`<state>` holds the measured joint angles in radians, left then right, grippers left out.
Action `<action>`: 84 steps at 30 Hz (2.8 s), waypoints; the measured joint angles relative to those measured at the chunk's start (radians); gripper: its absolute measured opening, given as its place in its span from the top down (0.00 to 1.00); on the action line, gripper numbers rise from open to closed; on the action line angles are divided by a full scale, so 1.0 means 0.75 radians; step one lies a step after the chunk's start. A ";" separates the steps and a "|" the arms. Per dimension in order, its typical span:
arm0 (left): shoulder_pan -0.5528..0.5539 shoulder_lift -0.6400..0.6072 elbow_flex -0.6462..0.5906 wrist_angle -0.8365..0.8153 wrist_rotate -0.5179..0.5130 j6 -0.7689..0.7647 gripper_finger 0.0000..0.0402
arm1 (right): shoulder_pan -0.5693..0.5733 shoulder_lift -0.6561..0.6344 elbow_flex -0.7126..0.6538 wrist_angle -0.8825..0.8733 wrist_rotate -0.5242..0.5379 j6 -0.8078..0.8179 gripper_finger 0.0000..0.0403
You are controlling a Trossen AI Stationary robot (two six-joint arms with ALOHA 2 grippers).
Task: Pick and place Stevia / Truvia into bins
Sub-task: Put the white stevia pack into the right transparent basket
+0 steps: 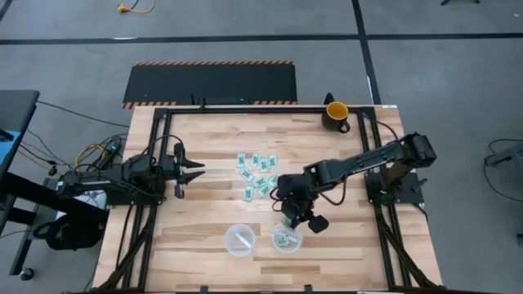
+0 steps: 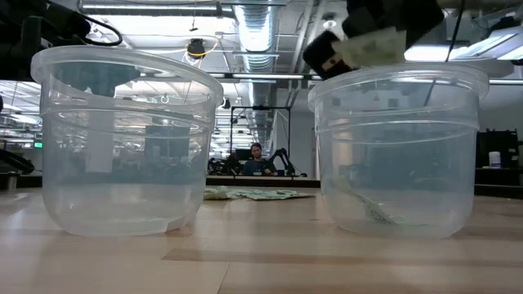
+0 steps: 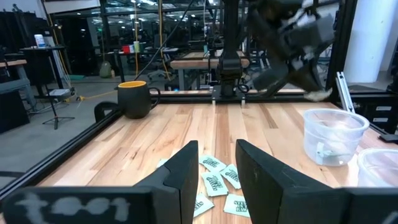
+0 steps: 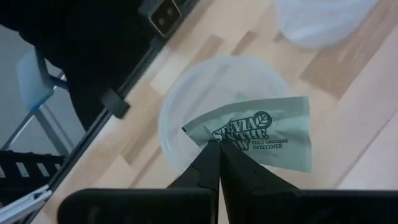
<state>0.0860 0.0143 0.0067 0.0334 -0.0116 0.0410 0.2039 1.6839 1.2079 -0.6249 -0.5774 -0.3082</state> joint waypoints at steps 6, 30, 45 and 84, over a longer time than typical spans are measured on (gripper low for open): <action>0.000 0.002 0.000 0.000 0.000 0.000 0.76 | 0.026 0.033 -0.002 0.003 -0.001 0.029 1.00; 0.000 0.002 0.000 0.000 0.001 0.000 0.76 | 0.044 0.026 -0.002 0.056 0.000 0.153 0.82; 0.000 0.002 0.000 0.000 0.001 0.000 0.76 | -0.076 0.020 0.169 -0.221 0.507 -0.039 0.83; 0.000 0.001 0.000 0.000 0.001 0.000 0.76 | -0.415 0.343 0.183 -0.106 0.624 -0.369 0.58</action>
<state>0.0860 0.0154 0.0063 0.0334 -0.0109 0.0410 -0.1074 1.9408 1.3453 -0.7044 -0.1095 -0.5852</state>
